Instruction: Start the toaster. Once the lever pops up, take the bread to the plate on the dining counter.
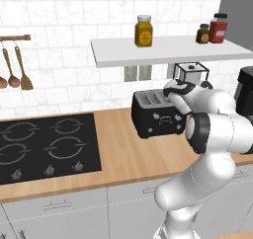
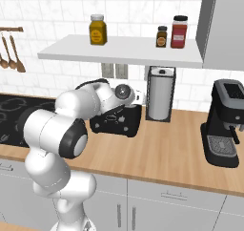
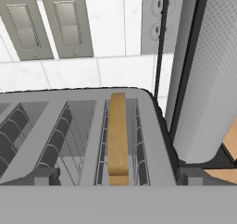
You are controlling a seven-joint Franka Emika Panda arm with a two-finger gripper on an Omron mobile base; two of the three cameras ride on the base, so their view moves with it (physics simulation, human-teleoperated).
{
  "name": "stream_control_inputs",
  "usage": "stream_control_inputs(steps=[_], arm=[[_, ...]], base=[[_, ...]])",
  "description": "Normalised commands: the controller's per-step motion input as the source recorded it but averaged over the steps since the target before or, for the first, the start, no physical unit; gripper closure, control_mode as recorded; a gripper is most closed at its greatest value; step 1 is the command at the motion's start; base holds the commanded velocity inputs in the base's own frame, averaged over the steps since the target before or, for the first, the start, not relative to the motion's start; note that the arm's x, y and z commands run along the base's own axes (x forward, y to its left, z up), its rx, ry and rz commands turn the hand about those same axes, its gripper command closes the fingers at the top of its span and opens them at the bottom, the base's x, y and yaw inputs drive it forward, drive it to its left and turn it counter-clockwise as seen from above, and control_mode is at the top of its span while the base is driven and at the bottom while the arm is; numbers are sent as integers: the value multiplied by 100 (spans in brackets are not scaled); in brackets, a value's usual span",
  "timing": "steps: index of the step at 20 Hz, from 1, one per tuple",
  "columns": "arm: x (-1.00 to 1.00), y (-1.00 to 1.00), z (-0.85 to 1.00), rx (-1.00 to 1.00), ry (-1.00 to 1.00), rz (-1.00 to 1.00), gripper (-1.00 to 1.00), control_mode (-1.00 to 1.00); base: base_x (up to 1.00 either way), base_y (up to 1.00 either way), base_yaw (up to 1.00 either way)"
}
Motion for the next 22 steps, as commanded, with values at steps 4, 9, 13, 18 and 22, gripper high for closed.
stream_control_inputs(steps=[4, 9, 13, 18, 22], arm=[[0, 0, 0, 0, 0, 0, -100, -100], [0, 0, 0, 0, 0, 0, -100, -100], [0, 0, 0, 0, 0, 0, -100, -100], [0, 0, 0, 0, 0, 0, -100, -100], [0, 0, 0, 0, 0, 0, -100, -100]], base=[[0, 0, 0], [0, 0, 0], [0, 0, 0], [0, 0, 0], [0, 0, 0]])
